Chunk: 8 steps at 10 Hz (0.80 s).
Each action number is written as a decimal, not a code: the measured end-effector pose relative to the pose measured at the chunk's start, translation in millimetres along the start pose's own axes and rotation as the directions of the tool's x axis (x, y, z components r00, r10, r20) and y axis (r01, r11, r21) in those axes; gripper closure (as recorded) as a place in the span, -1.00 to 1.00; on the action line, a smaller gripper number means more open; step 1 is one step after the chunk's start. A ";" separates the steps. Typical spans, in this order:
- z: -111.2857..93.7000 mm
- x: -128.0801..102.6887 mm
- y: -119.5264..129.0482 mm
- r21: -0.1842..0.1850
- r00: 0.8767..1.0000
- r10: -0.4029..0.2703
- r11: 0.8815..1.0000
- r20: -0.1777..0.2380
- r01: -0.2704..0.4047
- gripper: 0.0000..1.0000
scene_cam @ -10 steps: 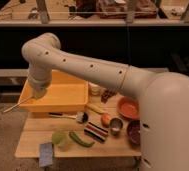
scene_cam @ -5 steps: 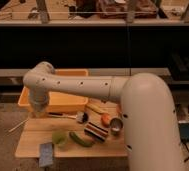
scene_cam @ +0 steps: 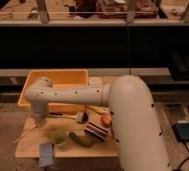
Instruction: Place fork in table surface
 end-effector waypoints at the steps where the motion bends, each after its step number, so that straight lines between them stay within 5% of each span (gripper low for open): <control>1: 9.6 2.1 2.3 -0.009 1.000 0.007 1.000 0.008 -0.007 1.00; 3: 25.5 8.6 7.9 -0.029 0.999 0.016 0.999 0.032 -0.015 0.92; 8: 42.8 14.6 11.2 -0.061 0.998 0.036 0.998 0.046 -0.034 -0.03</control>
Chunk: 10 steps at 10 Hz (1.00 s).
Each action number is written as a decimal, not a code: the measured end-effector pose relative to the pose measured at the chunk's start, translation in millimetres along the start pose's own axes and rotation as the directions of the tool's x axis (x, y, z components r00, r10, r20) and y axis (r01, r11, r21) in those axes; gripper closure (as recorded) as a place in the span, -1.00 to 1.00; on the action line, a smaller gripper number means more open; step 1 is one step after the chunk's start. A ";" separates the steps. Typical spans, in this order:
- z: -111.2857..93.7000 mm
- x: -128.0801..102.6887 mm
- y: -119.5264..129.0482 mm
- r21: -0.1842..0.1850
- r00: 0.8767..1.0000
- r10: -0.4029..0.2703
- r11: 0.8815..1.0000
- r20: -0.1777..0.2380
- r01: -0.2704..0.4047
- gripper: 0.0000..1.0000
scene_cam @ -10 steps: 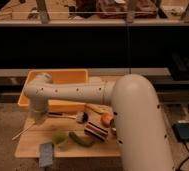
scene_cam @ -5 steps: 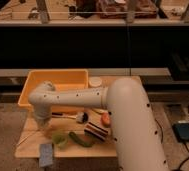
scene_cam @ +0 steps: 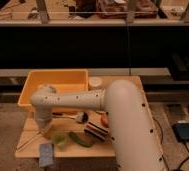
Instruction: Place fork in table surface
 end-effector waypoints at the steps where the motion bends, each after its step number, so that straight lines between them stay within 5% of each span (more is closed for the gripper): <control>1: 1.7 7.7 -0.9 0.000 1.000 0.025 1.000 -0.002 -0.025 -0.27; 3: 3.5 14.0 -1.8 -0.001 0.999 0.050 0.999 -0.009 -0.050 -0.58; 10: -9.7 18.2 -3.7 0.037 0.997 0.071 0.997 -0.030 -0.070 -0.60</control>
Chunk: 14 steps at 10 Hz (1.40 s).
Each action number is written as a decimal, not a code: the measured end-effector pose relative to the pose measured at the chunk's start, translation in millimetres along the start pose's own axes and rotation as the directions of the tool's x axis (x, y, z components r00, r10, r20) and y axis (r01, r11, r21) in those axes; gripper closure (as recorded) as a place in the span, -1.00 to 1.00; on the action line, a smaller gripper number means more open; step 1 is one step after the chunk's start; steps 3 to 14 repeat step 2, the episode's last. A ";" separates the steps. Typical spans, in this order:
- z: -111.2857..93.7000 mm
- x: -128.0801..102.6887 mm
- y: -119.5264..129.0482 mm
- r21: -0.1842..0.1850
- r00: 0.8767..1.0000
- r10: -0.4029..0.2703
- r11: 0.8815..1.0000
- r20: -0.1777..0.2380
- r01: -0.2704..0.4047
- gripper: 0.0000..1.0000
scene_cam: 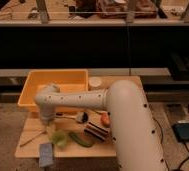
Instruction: Place fork in table surface
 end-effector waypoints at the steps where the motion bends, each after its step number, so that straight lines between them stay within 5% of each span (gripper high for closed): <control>1: -14.9 -1.8 -1.6 0.019 1.000 -0.007 1.000 -0.013 0.007 -0.60; 14: -19.5 -1.5 -1.9 0.024 1.000 -0.006 1.000 -0.016 0.007 -0.60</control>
